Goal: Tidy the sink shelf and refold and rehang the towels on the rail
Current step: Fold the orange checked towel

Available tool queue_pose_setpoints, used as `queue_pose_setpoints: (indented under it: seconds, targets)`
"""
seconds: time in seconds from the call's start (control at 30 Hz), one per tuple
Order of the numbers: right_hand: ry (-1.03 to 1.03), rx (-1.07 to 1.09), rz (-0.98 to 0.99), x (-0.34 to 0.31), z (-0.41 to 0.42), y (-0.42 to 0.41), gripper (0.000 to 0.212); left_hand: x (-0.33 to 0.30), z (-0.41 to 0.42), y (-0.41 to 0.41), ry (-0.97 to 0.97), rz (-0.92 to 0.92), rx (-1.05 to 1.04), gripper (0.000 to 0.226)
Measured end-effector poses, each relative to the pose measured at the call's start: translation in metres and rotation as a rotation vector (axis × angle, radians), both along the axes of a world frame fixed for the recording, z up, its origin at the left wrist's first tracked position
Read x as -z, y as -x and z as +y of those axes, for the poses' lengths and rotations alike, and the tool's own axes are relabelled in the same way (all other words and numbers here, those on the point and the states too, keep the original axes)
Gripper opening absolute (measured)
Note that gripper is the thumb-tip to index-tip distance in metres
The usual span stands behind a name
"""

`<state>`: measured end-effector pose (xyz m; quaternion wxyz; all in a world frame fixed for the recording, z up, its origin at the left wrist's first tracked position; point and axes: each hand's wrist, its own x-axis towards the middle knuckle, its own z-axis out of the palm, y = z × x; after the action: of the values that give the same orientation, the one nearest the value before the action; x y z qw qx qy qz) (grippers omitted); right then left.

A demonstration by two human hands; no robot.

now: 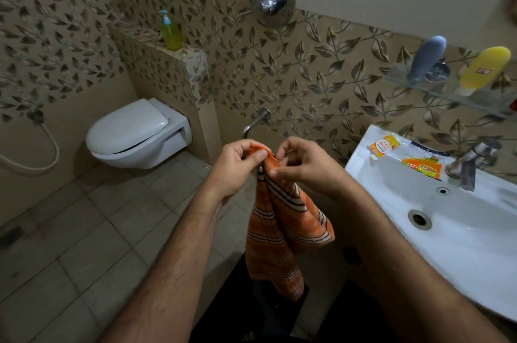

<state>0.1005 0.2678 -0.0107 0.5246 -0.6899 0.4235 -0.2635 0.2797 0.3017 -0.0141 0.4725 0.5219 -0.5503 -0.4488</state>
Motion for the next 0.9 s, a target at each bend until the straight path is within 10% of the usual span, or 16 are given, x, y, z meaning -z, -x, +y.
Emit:
queue_pose_setpoints:
  seconds: [0.37, 0.7, 0.9]
  targets:
    - [-0.332, -0.182, 0.700, -0.002, -0.008, 0.019, 0.108, -0.029, -0.021, -0.027, 0.192, -0.104, -0.136, 0.015]
    - [-0.277, 0.161, 1.134, 0.021, -0.019, 0.038, 0.028, -0.026, -0.019, -0.037, 0.271, -0.112, -0.287, 0.017]
    - [-0.061, 0.327, 1.220, 0.052, -0.018, 0.046, 0.020, -0.027, -0.014, -0.031, 0.299, -0.105, -0.304, 0.016]
